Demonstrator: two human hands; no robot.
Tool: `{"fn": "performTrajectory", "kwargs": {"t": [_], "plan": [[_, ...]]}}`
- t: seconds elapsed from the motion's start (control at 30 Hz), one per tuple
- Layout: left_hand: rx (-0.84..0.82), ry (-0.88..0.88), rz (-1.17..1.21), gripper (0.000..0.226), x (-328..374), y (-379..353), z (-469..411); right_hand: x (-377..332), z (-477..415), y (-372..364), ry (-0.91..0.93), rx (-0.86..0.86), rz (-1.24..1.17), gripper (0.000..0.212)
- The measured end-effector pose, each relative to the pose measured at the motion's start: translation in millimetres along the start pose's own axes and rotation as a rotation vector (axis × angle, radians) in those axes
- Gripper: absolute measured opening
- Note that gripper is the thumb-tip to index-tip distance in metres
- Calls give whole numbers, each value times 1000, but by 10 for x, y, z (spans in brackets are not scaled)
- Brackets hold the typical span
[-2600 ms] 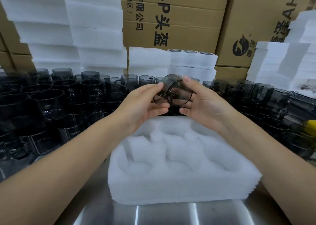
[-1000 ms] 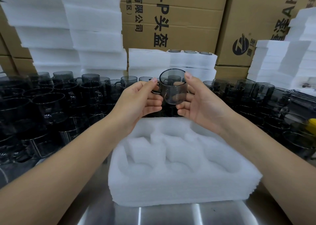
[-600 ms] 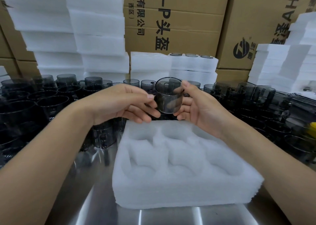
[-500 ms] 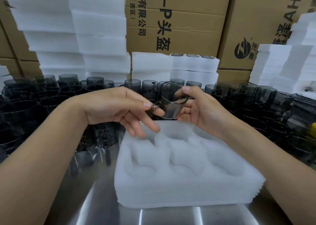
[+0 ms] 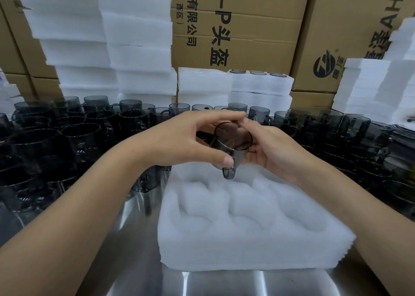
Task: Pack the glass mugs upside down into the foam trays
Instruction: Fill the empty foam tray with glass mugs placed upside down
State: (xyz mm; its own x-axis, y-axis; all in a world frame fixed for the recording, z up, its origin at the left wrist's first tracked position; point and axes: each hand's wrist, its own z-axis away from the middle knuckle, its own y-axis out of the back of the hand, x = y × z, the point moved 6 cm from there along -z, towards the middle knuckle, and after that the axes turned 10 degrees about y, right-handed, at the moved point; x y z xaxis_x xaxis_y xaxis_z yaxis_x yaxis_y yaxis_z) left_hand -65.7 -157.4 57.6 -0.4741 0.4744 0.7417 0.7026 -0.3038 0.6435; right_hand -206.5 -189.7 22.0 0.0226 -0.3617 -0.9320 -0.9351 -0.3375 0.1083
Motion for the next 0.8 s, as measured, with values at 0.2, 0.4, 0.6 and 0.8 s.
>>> {"fn": "performTrajectory", "kwargs": {"t": [0.2,0.4,0.6,0.8], "plan": [[70,45,-150,79,13,151,77,-17,7,-26,-28,-33,-49,51],[-65,249,-313,55,-155,234,158,8,8,15,-63,2,-51,57],[-19,304,-344,56,-226,284,151,-5,24,-7,-66,-14,-34,52],[-48,325,-401,56,-224,225,147,-8,18,2,-66,-4,-24,47]]}}
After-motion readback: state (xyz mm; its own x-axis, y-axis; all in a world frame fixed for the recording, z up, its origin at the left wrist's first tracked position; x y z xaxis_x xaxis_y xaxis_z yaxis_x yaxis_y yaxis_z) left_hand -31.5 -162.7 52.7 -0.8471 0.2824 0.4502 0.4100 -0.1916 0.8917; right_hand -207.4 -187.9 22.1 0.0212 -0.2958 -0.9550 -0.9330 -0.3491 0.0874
